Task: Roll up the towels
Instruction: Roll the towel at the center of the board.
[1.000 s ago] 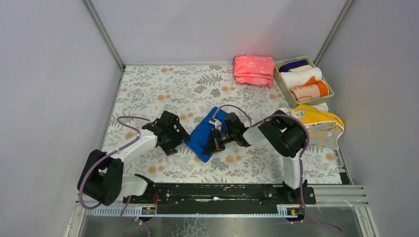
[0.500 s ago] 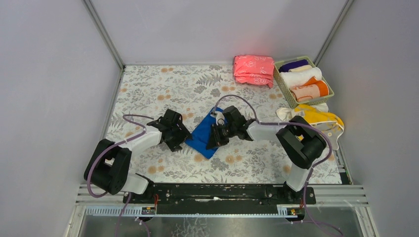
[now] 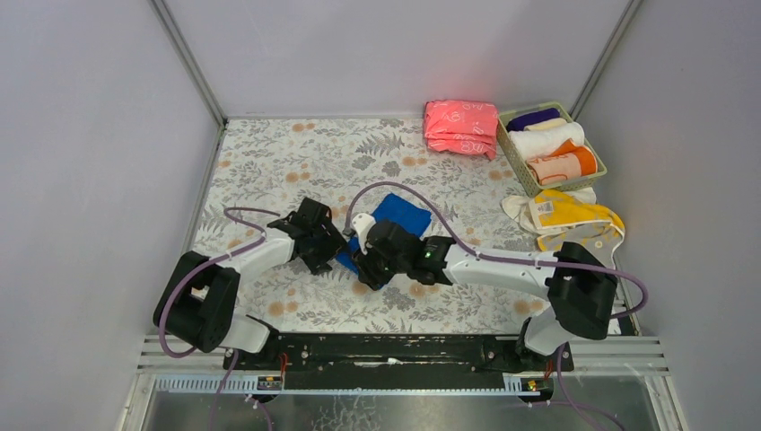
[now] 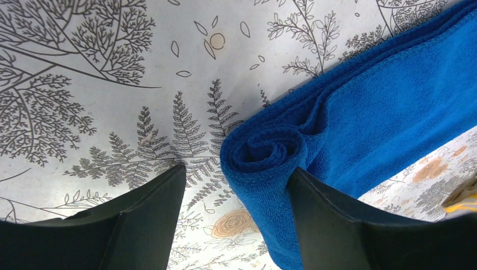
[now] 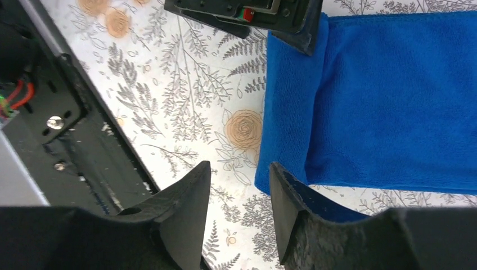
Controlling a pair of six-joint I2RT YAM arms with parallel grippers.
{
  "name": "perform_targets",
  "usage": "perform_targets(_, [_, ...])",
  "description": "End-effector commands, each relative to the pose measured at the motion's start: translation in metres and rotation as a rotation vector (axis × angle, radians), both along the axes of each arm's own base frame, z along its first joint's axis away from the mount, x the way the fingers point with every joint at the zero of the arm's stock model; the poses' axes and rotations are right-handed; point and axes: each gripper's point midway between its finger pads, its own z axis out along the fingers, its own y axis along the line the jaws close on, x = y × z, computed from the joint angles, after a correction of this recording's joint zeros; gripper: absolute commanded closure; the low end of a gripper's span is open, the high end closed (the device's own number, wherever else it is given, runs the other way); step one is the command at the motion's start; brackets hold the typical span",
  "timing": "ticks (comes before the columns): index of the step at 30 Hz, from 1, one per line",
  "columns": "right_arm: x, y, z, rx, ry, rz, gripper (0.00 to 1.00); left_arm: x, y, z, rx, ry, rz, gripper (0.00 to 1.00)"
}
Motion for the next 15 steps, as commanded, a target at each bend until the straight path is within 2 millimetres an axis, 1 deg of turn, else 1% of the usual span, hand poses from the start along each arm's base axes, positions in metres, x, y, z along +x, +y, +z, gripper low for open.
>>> perform_targets(1, [0.017,0.001,-0.003,-0.104,-0.151,-0.017,0.49,-0.025,0.021,-0.038,0.123,0.095,-0.017,0.33])
perform_targets(3, [0.017,0.002,-0.015,-0.148,-0.169,-0.014,0.49,-0.025,0.021,-0.039,0.125,0.098,-0.018,0.33])
perform_targets(4, [0.018,0.002,-0.017,-0.157,-0.176,-0.017,0.48,-0.025,0.020,-0.039,0.123,0.099,-0.019,0.33])
perform_targets(5, [0.018,0.001,-0.030,-0.187,-0.170,-0.013,0.48,-0.025,0.020,-0.039,0.124,0.098,-0.020,0.33])
perform_targets(9, [0.018,-0.002,-0.051,-0.241,-0.163,-0.005,0.47,-0.025,0.020,-0.039,0.127,0.098,-0.024,0.33])
perform_targets(15, [0.016,-0.019,-0.088,-0.365,-0.154,-0.007,0.45,-0.023,0.021,-0.039,0.137,0.099,-0.026,0.33])
